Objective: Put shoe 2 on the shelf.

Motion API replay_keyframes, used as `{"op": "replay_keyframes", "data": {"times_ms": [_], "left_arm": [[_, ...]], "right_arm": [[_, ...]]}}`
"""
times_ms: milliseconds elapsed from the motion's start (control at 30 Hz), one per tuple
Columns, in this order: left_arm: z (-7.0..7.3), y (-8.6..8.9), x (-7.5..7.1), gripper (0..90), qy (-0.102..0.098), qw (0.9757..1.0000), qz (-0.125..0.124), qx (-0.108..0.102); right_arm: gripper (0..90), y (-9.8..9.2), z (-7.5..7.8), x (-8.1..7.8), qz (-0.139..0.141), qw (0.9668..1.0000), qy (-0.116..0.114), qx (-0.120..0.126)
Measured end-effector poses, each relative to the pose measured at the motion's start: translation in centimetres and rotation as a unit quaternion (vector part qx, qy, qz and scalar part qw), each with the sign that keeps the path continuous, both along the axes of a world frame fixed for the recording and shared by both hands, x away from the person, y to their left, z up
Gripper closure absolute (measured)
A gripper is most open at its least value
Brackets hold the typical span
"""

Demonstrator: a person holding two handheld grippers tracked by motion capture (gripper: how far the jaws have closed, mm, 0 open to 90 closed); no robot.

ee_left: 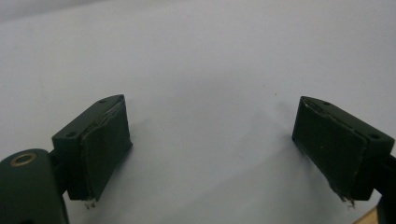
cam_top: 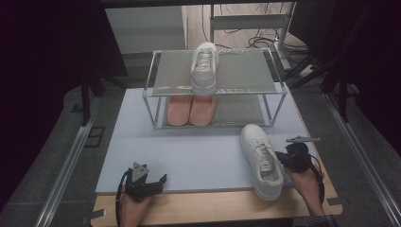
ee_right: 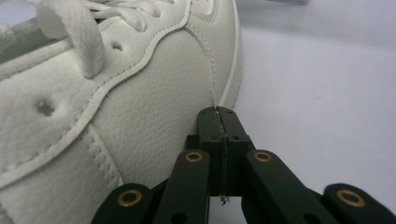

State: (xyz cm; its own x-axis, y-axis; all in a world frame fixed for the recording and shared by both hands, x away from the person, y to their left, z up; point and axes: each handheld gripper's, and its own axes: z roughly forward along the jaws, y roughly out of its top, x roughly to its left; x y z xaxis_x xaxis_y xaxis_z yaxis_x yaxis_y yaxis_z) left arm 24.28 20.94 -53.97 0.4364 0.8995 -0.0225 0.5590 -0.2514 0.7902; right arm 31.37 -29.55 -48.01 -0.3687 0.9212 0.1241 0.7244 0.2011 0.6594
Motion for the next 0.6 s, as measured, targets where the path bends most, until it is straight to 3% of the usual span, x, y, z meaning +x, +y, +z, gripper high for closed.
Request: {"op": "replay_keyframes", "data": {"times_ms": [600], "left_arm": [[0.0, 0.0, 0.0, 11.2, 0.0, 1.0, 0.0, 0.0]], "right_arm": [[89.6, 5.5, -0.1, 1.5, 0.057, 0.9982, 0.011, 0.014]]}}
